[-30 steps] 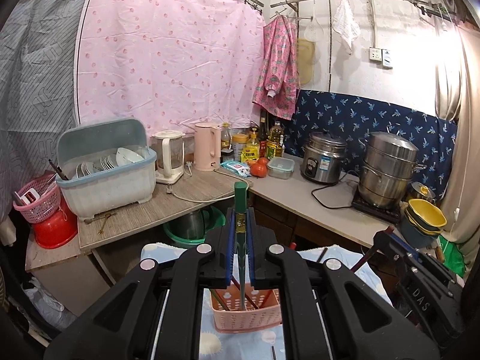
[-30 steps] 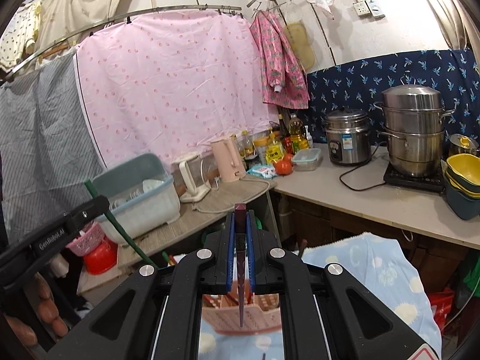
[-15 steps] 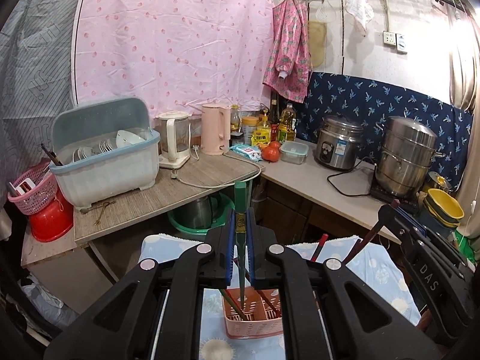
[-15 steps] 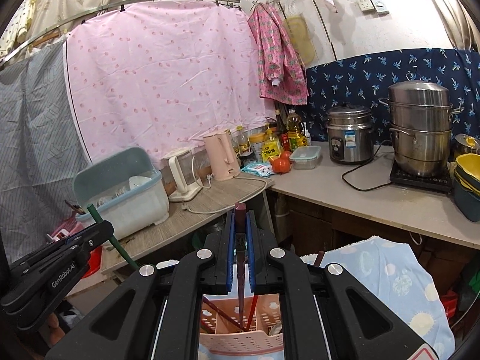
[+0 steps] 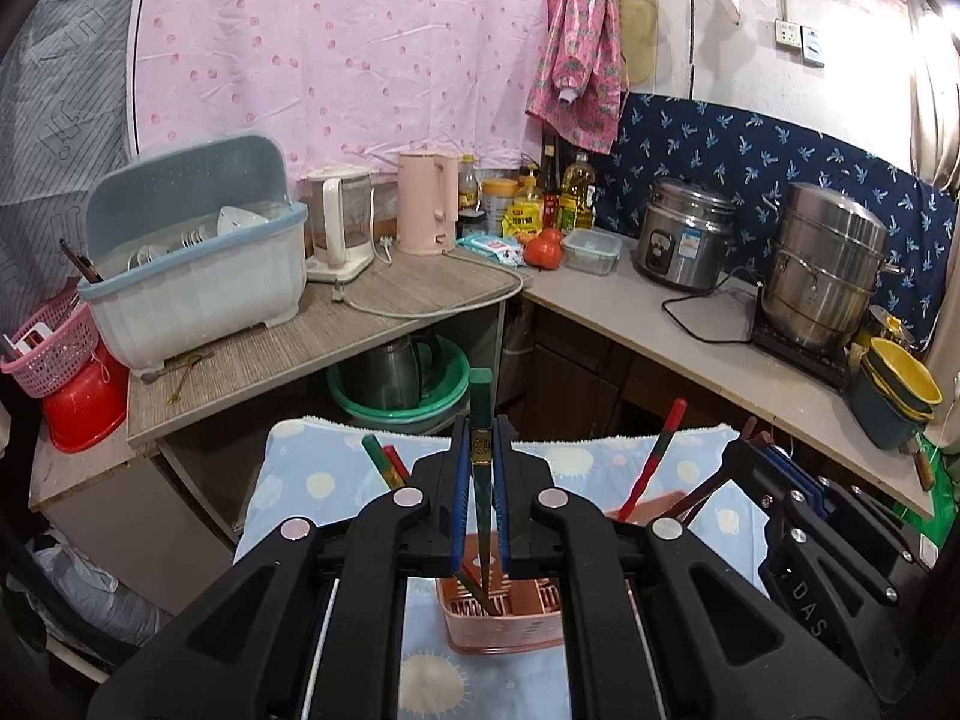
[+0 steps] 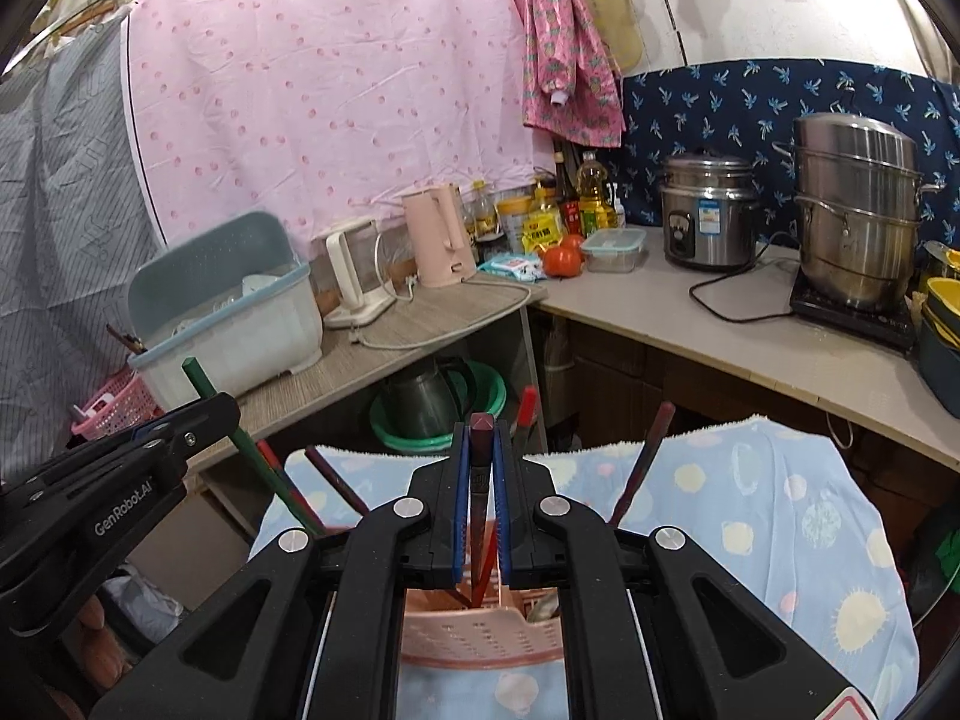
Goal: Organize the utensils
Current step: 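Lift both chopsticks and lower them into the pink holder, then open both tools to release the chopsticks in the holder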
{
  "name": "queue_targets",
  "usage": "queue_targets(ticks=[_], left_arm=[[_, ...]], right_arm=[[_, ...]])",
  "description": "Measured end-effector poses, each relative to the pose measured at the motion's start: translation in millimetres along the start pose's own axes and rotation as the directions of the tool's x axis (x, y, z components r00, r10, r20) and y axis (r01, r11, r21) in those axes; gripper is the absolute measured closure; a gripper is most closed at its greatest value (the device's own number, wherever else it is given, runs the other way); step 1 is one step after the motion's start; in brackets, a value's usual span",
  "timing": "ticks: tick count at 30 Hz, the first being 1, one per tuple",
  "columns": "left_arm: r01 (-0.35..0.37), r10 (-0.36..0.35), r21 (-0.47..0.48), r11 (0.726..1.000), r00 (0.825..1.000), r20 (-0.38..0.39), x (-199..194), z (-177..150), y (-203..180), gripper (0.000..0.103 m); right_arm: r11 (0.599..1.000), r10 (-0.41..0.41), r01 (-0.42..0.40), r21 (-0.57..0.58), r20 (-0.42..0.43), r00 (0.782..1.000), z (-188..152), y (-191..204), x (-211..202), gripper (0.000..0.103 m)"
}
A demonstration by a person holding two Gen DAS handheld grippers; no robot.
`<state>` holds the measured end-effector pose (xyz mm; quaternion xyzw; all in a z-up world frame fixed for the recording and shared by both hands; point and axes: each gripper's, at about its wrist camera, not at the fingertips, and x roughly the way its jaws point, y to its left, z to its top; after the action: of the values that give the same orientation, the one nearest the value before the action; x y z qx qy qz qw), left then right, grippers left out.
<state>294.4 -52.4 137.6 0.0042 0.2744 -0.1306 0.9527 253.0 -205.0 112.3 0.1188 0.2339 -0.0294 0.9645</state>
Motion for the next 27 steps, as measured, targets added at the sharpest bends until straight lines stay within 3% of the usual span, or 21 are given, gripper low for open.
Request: queue_targets(ticks=[16,18,21,23,27], left_arm=[[-0.004,0.001,-0.049,0.999,0.997,-0.076,17,-29,17,0.095],[-0.015,0.011,-0.051,0.999,0.997,-0.074,14,-29,17,0.095],[-0.017,0.013,-0.07,0.997,0.998,-0.062,7,-28,18,0.078],[-0.027,0.022,-0.089,0.996,0.999,-0.048,0,-27,20,0.063],[-0.03,0.028,-0.108,0.994,0.999,-0.029,-17,-28,23,0.059]], right_arm=[[1.0,-0.02,0.019,-0.012,-0.065,0.998,-21,-5,3,0.093],[1.0,-0.024,0.024,-0.004,-0.062,0.998,-22,-7,0,0.086],[0.999,-0.036,0.036,0.003,-0.034,0.999,-24,-10,-11,0.06],[0.999,-0.032,0.032,0.008,-0.024,0.999,-25,-11,-19,0.059],[1.0,-0.022,0.023,0.016,-0.007,1.0,-27,-13,-38,0.059]])
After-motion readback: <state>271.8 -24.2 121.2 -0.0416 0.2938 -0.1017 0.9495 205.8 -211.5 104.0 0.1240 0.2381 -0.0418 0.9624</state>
